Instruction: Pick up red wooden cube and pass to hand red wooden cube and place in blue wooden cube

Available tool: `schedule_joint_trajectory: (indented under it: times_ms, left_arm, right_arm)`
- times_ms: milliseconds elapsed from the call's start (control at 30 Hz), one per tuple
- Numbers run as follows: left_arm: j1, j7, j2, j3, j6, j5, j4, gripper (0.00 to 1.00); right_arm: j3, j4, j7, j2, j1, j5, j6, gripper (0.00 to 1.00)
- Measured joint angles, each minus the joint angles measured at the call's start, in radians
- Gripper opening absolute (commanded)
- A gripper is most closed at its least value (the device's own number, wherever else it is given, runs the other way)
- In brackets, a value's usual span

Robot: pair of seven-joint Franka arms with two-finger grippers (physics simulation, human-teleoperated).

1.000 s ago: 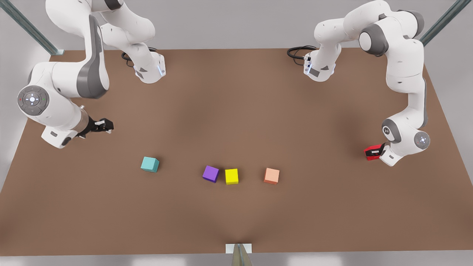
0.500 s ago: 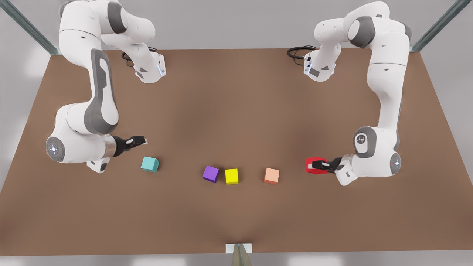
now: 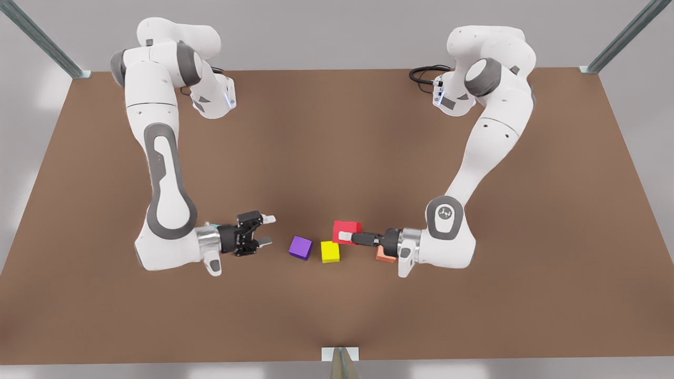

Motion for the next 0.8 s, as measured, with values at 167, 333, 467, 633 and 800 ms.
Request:
schedule_joint_trajectory:
  times_ms: [167, 333, 467, 633, 800]
  left_arm:
    - [-0.021, -0.034, 0.007, -0.01, 0.068, -0.016, 0.003, 0.69]
    - [-0.027, -0.059, 0.011, -0.011, 0.097, -0.019, 0.002, 0.69]
    - [-0.034, -0.053, 0.014, -0.011, 0.108, -0.019, 0.001, 0.69]
    - [-0.034, -0.027, 0.014, -0.011, 0.112, -0.018, 0.0, 0.69]
    - [-0.033, 0.0, 0.016, -0.011, 0.113, -0.018, -0.003, 0.69]
  right_arm:
    - [0.021, -0.046, -0.323, -0.001, 0.026, 0.186, 0.133, 1.0]
    - [0.074, -0.126, -0.579, -0.021, 0.018, 0.31, 0.169, 1.0]
    - [0.122, -0.14, -0.737, -0.009, 0.015, 0.373, 0.171, 1.0]
    - [0.139, -0.138, -0.889, 0.0, 0.024, 0.408, 0.18, 1.0]
    - [0.152, -0.122, -1.001, 0.023, 0.03, 0.429, 0.207, 1.0]
